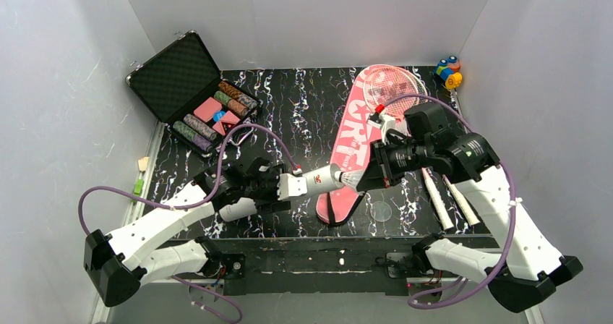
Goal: Pack up the badminton gear
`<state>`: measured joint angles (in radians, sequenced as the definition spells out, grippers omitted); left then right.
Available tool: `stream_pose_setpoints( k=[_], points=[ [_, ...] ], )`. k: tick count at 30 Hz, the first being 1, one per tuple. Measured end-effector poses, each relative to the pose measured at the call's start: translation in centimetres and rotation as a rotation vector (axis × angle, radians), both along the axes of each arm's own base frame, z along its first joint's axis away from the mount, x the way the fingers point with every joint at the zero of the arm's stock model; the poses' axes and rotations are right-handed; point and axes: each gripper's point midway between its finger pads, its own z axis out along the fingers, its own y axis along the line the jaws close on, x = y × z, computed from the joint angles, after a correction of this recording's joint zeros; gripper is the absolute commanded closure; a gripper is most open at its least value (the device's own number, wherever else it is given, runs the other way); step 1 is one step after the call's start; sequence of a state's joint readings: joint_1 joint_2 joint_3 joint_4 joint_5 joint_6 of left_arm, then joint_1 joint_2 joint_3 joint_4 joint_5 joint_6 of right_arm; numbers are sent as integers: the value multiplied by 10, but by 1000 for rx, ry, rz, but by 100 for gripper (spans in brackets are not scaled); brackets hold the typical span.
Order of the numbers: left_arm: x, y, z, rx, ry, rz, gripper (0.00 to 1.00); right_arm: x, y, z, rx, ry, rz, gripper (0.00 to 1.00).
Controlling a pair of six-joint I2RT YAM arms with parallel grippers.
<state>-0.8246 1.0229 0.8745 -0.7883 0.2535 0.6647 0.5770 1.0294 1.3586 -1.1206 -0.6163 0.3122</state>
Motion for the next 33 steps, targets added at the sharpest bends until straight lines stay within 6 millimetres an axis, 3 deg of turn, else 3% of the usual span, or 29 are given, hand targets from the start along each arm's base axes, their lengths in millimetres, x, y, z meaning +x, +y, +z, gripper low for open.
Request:
stream_pose_setpoints(
  k=[9,13,16,26,33],
  points=[
    [-6,0,-1,16,1,-39,51,2,27,-5,-28,51,120,84],
    [-7,0,-2,20,0,-49,51,-2,35,-13,-50,79,159,58],
    [-7,0,-1,18,-2,-49,51,0,37,-14,-53,67,154,44],
    [-7,0,0,16,-4,-50,51,11,43,-2,-7,-1,116,33],
    [-7,0,0,16,-4,-51,51,21,16,16,35,-113,-28,29]
  ],
)
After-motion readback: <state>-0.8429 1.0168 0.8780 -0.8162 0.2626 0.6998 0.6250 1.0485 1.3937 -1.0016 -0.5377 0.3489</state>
